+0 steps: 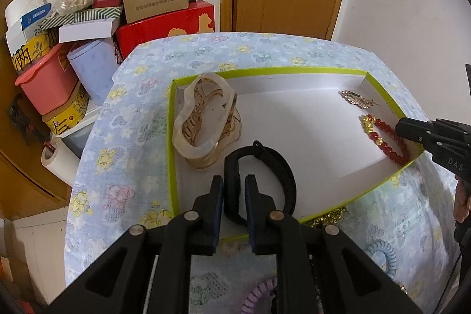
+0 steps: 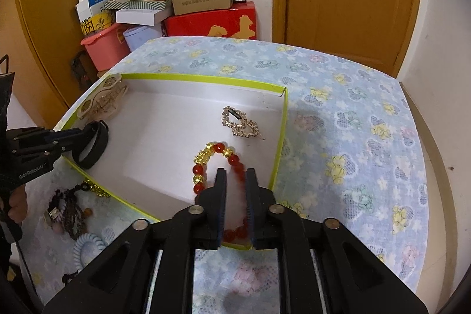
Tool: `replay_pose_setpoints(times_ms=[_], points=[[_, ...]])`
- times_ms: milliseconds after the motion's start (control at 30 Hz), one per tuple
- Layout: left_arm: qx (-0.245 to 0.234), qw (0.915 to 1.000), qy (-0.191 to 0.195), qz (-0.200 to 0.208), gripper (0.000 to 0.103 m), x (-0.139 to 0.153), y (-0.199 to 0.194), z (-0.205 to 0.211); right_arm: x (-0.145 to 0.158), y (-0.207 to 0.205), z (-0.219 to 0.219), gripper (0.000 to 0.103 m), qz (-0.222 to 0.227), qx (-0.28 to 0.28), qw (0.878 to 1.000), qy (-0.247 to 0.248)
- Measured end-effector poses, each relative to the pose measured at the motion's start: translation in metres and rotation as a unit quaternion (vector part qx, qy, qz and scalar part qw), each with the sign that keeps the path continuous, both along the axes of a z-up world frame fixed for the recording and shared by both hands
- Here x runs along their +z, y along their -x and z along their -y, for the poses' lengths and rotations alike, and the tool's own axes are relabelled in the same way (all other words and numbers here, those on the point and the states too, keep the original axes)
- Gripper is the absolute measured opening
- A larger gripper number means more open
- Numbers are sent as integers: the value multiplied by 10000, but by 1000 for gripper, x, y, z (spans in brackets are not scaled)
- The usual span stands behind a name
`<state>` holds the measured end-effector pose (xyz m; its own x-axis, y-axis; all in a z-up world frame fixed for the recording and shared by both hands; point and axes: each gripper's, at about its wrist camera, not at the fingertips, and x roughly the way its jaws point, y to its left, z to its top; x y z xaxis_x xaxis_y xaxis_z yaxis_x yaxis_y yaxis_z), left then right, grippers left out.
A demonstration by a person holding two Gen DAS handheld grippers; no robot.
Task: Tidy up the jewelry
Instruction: 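Lower the black band into the box and open the left tool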
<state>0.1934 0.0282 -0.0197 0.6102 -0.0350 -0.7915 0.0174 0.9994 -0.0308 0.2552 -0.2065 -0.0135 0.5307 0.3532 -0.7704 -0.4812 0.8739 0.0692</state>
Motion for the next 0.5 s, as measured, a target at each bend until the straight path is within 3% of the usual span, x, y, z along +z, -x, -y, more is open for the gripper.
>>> replay_pose_setpoints(times_ms=[100, 267, 500], points=[[-17, 10000, 50, 75, 21, 5, 5, 0, 4, 6, 0, 20, 62, 33, 10000, -23], [57, 9997, 88, 242, 21, 15, 23, -2, 16, 25, 3, 33, 218, 21, 9997, -92], [28, 9989, 133, 444, 21, 27, 67, 2, 30, 75, 11, 34, 308, -33, 9988, -374]])
